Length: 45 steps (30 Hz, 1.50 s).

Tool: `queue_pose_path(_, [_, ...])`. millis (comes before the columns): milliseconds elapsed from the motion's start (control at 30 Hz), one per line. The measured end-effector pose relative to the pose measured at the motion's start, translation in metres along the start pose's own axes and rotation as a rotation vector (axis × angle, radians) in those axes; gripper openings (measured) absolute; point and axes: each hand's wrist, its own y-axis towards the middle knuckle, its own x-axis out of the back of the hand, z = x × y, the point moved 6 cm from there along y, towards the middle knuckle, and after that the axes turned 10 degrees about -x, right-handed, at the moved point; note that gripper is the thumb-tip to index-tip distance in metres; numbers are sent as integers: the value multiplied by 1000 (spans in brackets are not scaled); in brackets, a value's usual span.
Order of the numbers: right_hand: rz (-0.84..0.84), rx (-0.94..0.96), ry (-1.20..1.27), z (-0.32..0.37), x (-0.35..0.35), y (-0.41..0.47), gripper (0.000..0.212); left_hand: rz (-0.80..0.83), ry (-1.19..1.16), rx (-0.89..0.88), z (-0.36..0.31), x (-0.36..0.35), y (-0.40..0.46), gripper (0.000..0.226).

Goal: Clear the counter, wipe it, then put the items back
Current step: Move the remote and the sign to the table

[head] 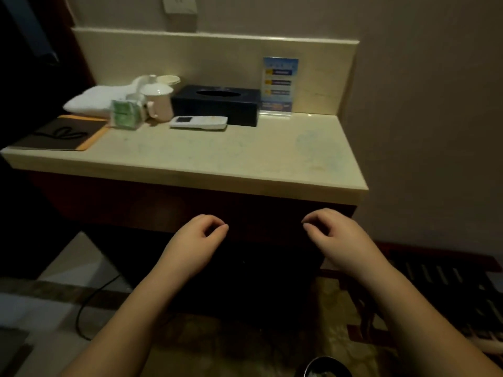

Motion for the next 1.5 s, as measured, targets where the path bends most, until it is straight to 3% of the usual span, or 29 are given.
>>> queue_pose_path(200, [-144,109,-17,48,32,55,19,-241,55,-56,-4,70,44,9])
queue_pose_path(467, [-221,62,-9,72,75,175,24,-302,271,-110,-19,124,132,19])
queue_pose_path(733, [-184,-145,156,48,87,304,15,-100,506,-61,7,123,244,43])
queue_pose_path(867, [-75,-227,312,32,75,345,39,5,642,-29,24,120,282,60])
queue_pose_path(1000, [-94,-176,261,31,71,375,40,70,716,-43,32,113,305,67])
queue_pose_path(1400, [-100,-119,256,22,66,404,26,116,824,-76,40,117,328,54])
queue_pose_path(1500, [-87,-113,225,21,68,401,26,174,740,-35,39,115,323,53])
